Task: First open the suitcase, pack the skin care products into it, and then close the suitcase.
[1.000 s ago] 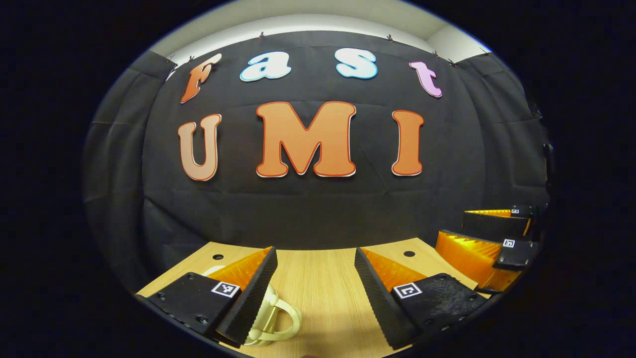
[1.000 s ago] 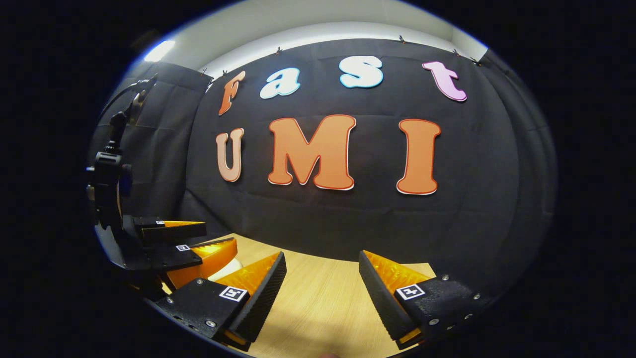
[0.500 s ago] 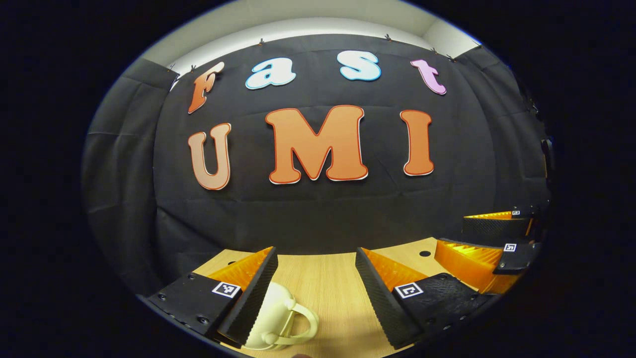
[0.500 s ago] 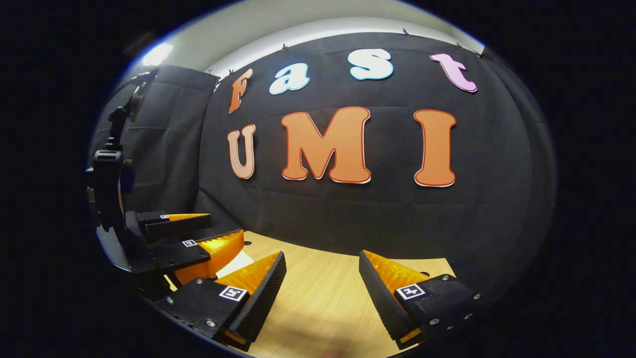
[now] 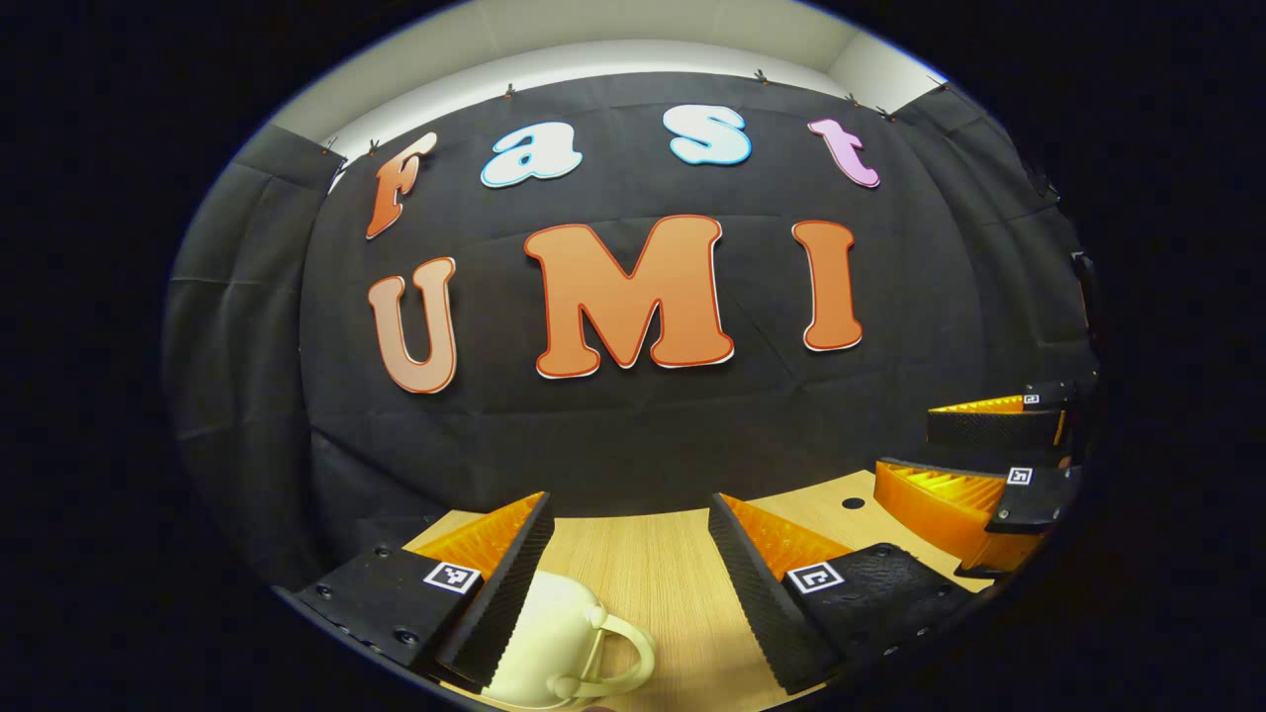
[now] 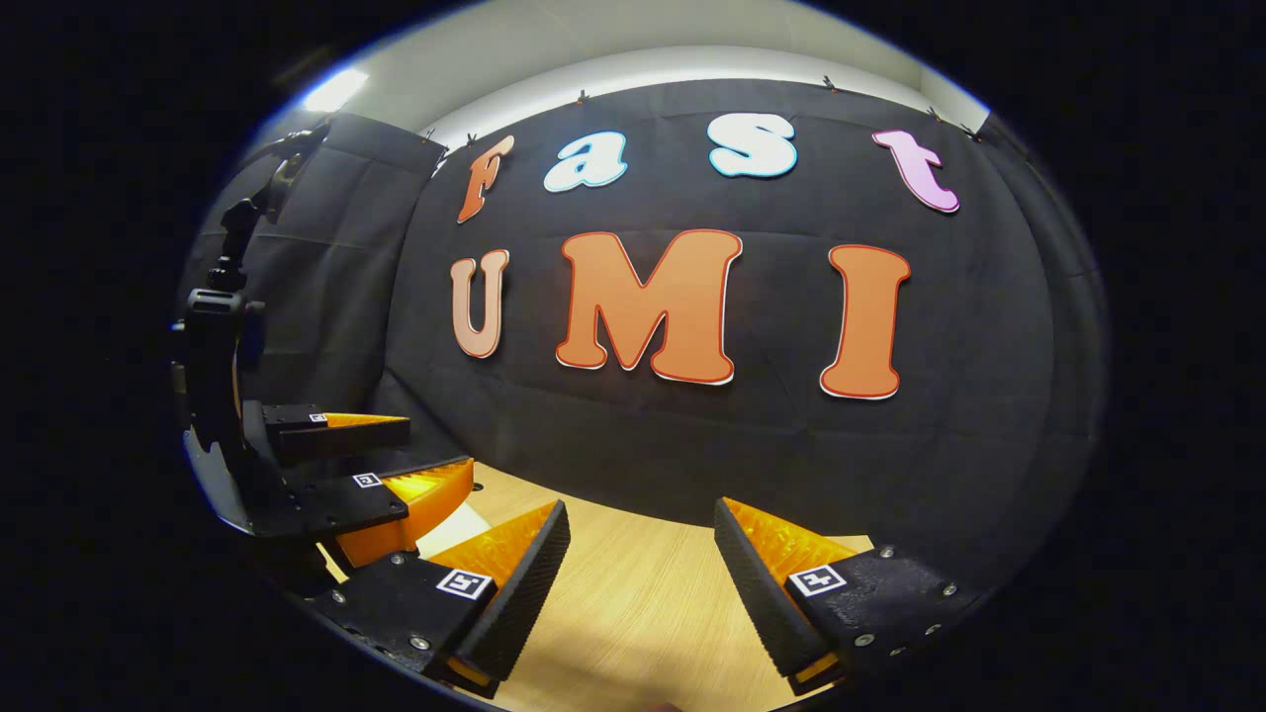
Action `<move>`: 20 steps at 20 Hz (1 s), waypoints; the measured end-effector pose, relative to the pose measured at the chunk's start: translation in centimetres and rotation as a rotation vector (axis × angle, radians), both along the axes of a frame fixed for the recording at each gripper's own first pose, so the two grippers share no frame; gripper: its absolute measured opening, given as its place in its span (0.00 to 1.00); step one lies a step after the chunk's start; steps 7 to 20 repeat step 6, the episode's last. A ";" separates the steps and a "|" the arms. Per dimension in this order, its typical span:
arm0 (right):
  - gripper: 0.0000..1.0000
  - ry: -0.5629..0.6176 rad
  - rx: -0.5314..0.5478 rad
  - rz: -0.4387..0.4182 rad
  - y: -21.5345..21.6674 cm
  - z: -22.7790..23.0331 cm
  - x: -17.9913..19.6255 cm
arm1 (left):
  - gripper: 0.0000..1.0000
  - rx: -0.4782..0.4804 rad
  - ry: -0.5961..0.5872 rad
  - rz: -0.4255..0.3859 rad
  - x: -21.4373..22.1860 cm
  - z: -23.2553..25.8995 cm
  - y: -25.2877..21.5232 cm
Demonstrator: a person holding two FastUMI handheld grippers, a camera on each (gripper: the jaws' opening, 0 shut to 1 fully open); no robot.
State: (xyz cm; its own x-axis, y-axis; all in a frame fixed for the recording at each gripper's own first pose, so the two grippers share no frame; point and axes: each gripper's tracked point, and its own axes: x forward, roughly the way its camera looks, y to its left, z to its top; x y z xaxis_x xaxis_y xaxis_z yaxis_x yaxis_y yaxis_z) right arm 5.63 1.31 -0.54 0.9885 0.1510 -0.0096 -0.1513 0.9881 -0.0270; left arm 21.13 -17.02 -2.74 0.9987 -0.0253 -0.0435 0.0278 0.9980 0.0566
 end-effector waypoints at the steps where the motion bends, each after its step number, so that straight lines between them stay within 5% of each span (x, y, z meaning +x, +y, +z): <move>1: 0.93 -0.020 0.004 -0.017 0.3 0.4 0.1 | 0.97 0.005 -0.005 -0.018 0.0 0.1 0.3; 6: 0.93 -0.024 0.022 -0.112 1.3 1.5 0.9 | 0.98 0.017 -0.005 -0.079 1.1 0.1 2.9; 20: 0.93 -0.024 0.022 -0.112 1.3 1.5 0.9 | 0.98 0.017 -0.005 -0.079 1.1 0.1 2.9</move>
